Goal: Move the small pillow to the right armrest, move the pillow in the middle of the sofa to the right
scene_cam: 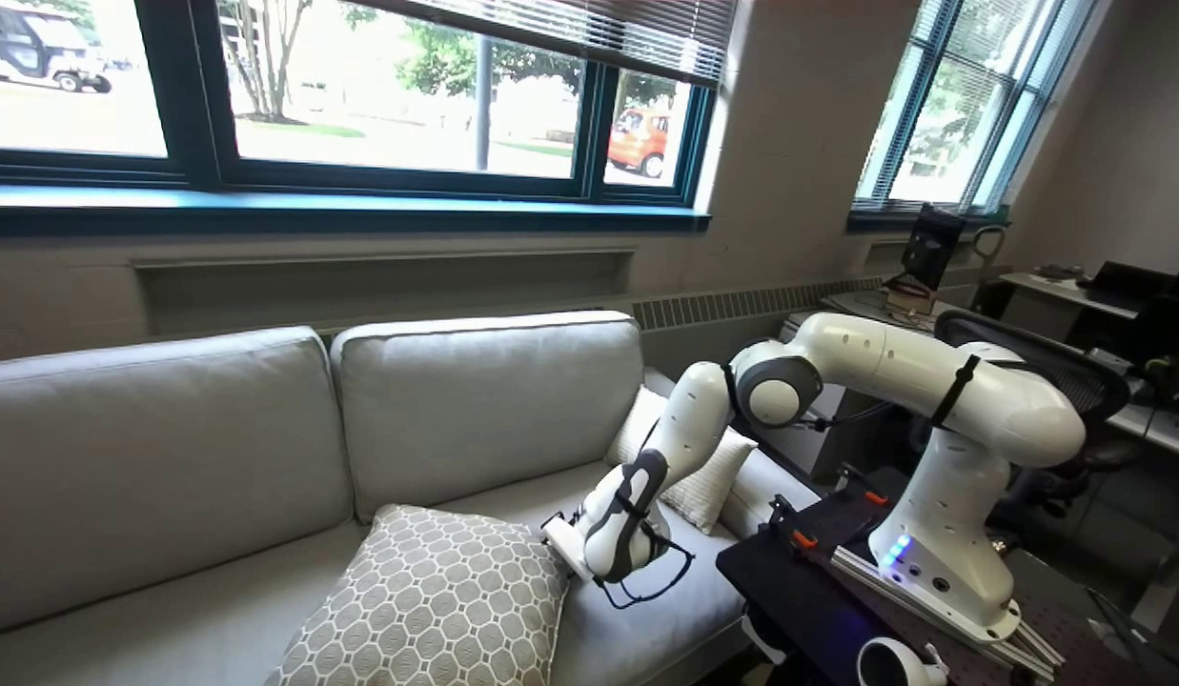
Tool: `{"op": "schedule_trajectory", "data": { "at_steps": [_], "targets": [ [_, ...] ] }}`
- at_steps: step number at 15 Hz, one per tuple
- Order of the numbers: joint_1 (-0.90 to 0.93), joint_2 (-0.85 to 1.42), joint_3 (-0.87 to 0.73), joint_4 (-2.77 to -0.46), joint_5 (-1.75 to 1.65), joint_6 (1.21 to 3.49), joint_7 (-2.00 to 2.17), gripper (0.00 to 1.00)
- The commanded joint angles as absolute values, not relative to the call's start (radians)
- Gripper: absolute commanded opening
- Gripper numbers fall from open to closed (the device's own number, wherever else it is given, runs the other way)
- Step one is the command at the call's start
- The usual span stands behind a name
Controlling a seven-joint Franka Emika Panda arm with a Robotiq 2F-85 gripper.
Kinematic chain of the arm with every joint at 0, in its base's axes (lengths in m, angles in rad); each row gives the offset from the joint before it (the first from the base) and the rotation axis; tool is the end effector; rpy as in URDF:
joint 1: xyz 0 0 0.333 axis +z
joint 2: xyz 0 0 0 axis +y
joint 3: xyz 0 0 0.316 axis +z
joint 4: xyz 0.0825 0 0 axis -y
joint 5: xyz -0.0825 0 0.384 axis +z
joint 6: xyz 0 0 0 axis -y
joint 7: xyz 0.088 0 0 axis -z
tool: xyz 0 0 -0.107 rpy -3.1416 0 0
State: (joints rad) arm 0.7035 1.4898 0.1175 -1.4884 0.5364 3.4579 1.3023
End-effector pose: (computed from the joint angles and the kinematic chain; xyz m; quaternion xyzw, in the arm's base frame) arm 0.4387 0.3749 -0.1495 -0.8153 0.5371 -0.0846 0.1990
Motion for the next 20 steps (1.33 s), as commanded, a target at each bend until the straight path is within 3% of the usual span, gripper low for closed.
{"op": "schedule_trajectory", "data": {
  "at_steps": [1, 7, 11, 16, 20],
  "targets": [
    [0.579, 1.489, 0.255, -1.555, 0.467, 3.458, 1.211, 1.00],
    [0.510, 1.417, 0.254, -1.765, 0.486, 3.461, 1.154, 1.00],
    [0.528, 1.439, 0.235, -1.746, 0.513, 3.461, 1.138, 1.00],
    [0.617, 1.457, 0.195, -1.664, 0.556, 3.459, 1.154, 1.00],
    [0.794, 1.363, 0.096, -1.703, 0.694, 3.460, 1.164, 1.00]
  ]
}}
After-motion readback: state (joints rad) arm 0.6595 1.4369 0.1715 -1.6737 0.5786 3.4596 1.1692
